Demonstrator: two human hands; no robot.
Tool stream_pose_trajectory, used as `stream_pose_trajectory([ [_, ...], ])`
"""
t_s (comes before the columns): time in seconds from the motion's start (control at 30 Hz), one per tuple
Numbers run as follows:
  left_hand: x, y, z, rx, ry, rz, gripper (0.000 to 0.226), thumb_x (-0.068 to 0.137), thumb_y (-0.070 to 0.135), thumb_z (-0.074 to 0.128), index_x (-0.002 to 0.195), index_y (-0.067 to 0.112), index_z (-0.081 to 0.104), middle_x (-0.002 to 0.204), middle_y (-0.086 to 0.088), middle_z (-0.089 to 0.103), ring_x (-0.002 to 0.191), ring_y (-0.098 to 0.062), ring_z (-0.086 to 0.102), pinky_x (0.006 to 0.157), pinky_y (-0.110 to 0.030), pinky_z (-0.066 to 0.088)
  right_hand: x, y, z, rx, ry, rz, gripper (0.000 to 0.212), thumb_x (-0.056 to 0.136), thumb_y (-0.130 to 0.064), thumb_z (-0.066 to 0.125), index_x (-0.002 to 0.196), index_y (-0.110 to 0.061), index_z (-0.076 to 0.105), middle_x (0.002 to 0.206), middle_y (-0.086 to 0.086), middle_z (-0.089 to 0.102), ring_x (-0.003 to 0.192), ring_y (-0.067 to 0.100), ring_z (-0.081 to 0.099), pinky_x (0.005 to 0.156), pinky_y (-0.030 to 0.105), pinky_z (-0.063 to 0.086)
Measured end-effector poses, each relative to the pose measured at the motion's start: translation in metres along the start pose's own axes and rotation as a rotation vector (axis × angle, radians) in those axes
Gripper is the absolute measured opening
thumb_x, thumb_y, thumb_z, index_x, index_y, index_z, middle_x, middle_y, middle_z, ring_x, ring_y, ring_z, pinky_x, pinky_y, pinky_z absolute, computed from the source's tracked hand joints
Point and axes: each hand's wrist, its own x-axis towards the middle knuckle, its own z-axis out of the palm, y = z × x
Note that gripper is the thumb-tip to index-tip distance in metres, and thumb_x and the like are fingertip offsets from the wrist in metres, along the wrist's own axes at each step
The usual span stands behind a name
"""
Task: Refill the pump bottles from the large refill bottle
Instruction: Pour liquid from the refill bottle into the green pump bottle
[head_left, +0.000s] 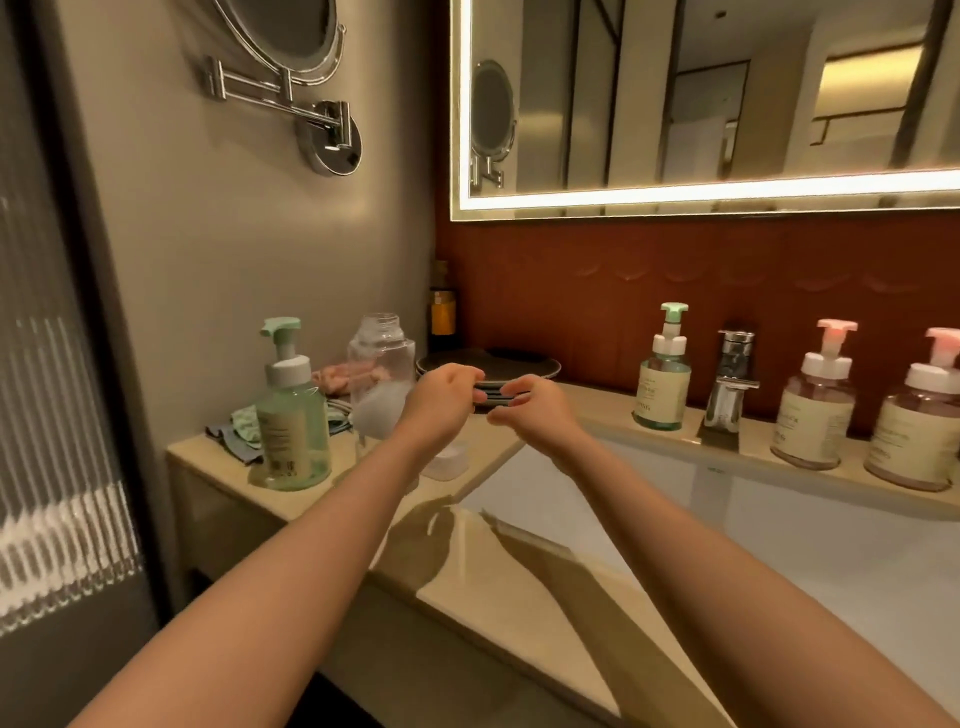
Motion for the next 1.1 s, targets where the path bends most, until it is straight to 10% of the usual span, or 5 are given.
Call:
stream_pose_trajectory([
  [0.37,-0.025,-0.045,-0.096,0.086,0.328,-0.078,0.022,0.095,0.017,0.047,0.082,0.014,0.065,0.099,-0.008,0.063,0.077,-0.017,0.054,0.063,-0.025,0.04,-0.031,-0.035,0.074,0.007,-0.161,-0.065,0.021,0.076,-0.019,0.075,0.072,-0.015,0.055,0.075,0.001,0.059,0.069,0.013,0.056,0.066,0.028,0.047],
  [0.53,-0.022,-0.063,-0.12,0.145,0.494,-0.17,0.019,0.089,0.02,0.057,0.104,0.01,0.061,0.113,-0.009,0.062,0.105,-0.027,0.055,0.078,-0.028,0.039,-0.038,-0.043,0.108,0.029,-0.293,-0.048,0.019,0.081,-0.017,0.071,0.092,-0.002,0.065,0.078,0.007,0.064,0.057,0.012,0.055,0.055,0.022,0.046],
  [0.8,-0.007,-0.1,-0.135,0.192,0.445,-0.283,0.079,0.076,0.028,0.073,0.137,0.006,0.029,0.141,-0.014,0.034,0.129,-0.03,0.035,0.1,-0.037,0.034,-0.031,-0.047,0.135,-0.064,-0.352,-0.114,0.013,0.087,-0.011,0.062,0.09,0.0,0.067,0.069,0.003,0.06,0.06,0.015,0.056,0.052,0.018,0.044],
  [1.1,0.021,-0.11,-0.128,0.151,0.418,-0.243,0.104,0.069,0.036,0.081,0.145,0.008,0.015,0.143,-0.012,0.038,0.131,-0.031,0.038,0.102,-0.042,0.035,-0.018,-0.037,0.136,-0.097,-0.319,-0.192,0.014,0.085,-0.01,0.061,0.091,-0.001,0.07,0.077,0.006,0.064,0.064,0.01,0.055,0.072,0.029,0.052],
])
